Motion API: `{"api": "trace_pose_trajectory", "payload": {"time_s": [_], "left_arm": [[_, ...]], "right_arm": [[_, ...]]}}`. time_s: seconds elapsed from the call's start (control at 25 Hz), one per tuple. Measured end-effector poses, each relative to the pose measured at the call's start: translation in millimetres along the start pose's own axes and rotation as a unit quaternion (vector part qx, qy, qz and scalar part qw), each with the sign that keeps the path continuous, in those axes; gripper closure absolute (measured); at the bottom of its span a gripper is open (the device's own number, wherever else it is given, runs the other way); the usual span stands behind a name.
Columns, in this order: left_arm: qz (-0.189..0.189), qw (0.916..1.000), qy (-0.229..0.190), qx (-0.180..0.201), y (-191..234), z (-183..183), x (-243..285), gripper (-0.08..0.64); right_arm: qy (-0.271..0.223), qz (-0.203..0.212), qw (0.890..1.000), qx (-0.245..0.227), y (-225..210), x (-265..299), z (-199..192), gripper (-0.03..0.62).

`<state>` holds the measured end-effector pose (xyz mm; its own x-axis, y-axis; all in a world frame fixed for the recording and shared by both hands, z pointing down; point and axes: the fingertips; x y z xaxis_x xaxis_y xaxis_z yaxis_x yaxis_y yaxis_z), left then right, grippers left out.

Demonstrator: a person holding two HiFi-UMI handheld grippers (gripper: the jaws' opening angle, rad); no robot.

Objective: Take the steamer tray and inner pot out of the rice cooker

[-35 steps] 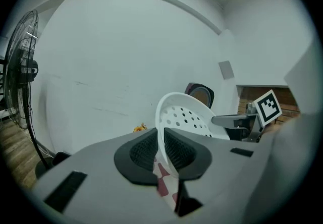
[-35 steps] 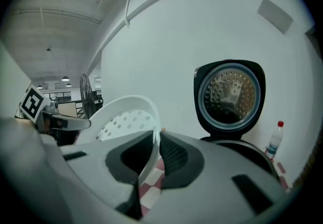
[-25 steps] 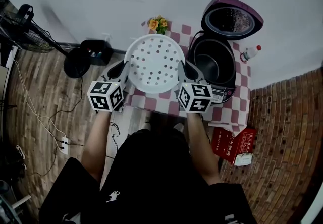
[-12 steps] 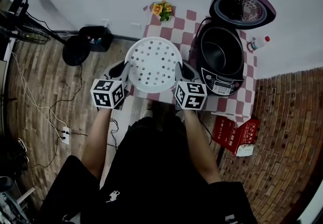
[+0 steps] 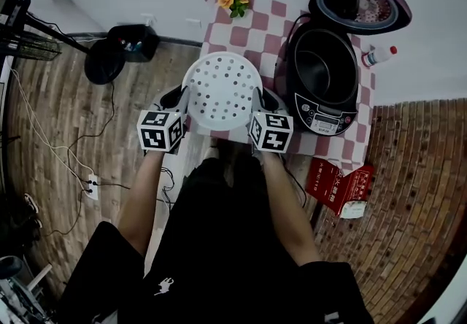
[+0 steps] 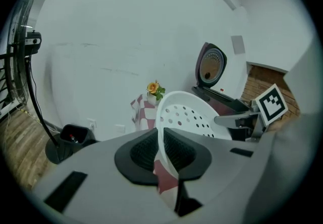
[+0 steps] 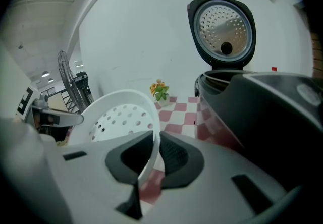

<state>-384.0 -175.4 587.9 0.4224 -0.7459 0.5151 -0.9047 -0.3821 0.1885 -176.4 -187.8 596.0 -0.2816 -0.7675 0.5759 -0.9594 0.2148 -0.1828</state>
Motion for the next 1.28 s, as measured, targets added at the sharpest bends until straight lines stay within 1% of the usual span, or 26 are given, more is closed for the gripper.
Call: {"api": "trace_pose_trajectory", "payload": {"time_s": [0.24,0.56,0.92,1.28], "left_arm": [[0.002,0.9998,0.018,0.0,10,-14,19,0.522],[0.005,0.999,0.043,-0.004,27,-33,40,0.522],[0.007,0.9982,0.059,0.002,38,-38,60,0.52],[0.004,0.9976,0.066,0.02,46,-29,85,0.518]], "right_arm": [[0.02,-0.014,1.0,0.01,-5,21,-16,0.554],[0.043,-0.027,0.999,0.005,-5,45,-30,0.554],[0.057,-0.042,0.997,0.013,-10,65,-35,0.552],[0.06,-0.06,0.996,0.023,-18,82,-31,0.554]]}}
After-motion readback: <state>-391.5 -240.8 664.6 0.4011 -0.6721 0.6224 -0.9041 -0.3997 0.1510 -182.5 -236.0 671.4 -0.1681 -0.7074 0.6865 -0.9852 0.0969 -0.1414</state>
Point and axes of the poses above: the fingertips, and each gripper's own axes: x forward along the fingers, y to its left, z out of its top, and after that the axes turned 5 degrees about x, right-handed
